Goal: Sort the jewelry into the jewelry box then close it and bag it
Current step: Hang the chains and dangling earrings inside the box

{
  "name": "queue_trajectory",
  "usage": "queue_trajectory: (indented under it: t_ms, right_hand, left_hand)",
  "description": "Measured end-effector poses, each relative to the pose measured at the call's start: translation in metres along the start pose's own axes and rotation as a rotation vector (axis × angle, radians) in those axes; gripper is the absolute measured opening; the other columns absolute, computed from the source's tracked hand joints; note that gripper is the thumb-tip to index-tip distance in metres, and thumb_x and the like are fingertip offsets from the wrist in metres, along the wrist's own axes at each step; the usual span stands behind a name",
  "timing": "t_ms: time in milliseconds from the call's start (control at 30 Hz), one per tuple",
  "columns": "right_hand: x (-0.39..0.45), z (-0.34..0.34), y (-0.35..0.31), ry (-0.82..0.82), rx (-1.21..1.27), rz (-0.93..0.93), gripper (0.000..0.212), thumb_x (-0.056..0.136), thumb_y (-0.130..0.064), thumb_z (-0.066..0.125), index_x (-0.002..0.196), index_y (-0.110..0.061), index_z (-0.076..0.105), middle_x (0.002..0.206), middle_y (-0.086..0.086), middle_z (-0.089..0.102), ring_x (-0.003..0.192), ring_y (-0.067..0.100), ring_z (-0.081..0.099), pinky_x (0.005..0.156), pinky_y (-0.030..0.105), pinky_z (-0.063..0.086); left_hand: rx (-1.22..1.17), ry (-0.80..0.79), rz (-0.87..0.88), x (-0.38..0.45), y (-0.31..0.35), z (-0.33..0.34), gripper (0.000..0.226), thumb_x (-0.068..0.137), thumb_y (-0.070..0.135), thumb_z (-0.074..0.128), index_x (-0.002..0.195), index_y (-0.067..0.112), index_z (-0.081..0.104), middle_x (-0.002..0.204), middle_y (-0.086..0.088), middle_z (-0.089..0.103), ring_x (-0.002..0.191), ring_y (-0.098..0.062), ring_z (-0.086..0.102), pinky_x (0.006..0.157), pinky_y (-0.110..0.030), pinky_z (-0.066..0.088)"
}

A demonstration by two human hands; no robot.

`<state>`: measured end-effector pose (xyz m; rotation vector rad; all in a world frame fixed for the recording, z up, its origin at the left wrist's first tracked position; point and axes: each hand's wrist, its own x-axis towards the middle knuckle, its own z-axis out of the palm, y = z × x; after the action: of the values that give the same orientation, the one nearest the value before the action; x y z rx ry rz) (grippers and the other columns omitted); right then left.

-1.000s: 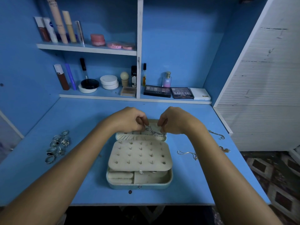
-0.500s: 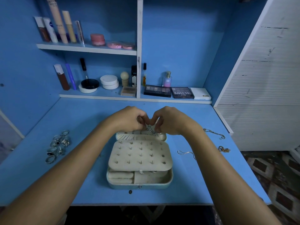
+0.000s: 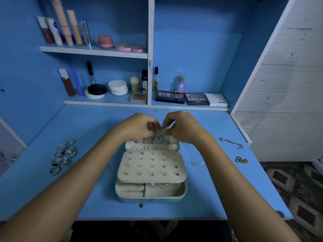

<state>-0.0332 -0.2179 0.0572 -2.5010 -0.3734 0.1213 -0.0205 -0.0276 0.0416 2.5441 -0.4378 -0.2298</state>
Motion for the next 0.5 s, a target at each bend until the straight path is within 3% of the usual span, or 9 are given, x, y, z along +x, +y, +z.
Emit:
queue_trajectory:
  t_ms: [133, 267, 400, 500]
  right_hand:
    - [-0.002, -0.012, 0.002, -0.045, -0.036, 0.010, 0.021, 0.090, -0.005, 0.063, 0.089, -0.025, 0.070, 0.093, -0.009, 0.066, 0.076, 0.002, 0.058, 0.055, 0.008, 0.040]
    - [-0.003, -0.011, 0.007, -0.083, -0.066, 0.059, 0.019, 0.090, -0.010, 0.063, 0.092, -0.026, 0.073, 0.096, -0.008, 0.068, 0.086, 0.011, 0.063, 0.064, 0.014, 0.046]
    - [-0.006, -0.009, 0.010, -0.087, -0.064, 0.080, 0.019, 0.090, -0.011, 0.062, 0.091, -0.025, 0.075, 0.099, -0.007, 0.068, 0.089, 0.014, 0.065, 0.073, 0.023, 0.052]
    - [-0.008, -0.009, 0.009, -0.109, -0.091, 0.096, 0.018, 0.088, -0.012, 0.064, 0.087, -0.026, 0.075, 0.099, -0.007, 0.069, 0.089, 0.016, 0.066, 0.073, 0.025, 0.054]
  left_hand:
    - [0.055, -0.046, 0.028, 0.000, 0.007, 0.003, 0.017, 0.084, 0.031, 0.076, 0.100, 0.037, 0.075, 0.091, 0.019, 0.066, 0.072, 0.015, 0.055, 0.058, -0.005, 0.035]
    - [0.060, -0.108, 0.062, 0.000, 0.017, 0.010, 0.030, 0.077, 0.046, 0.081, 0.105, 0.037, 0.074, 0.087, 0.020, 0.059, 0.080, 0.006, 0.055, 0.064, -0.014, 0.036]
    - [0.117, -0.104, 0.117, 0.003, 0.022, 0.016, 0.021, 0.080, 0.032, 0.080, 0.100, 0.033, 0.078, 0.083, 0.021, 0.058, 0.080, 0.002, 0.055, 0.064, -0.012, 0.035]
    - [0.114, -0.063, 0.118, 0.007, 0.020, 0.017, 0.014, 0.083, 0.023, 0.078, 0.094, 0.031, 0.079, 0.085, 0.017, 0.065, 0.086, -0.004, 0.061, 0.072, -0.015, 0.042]
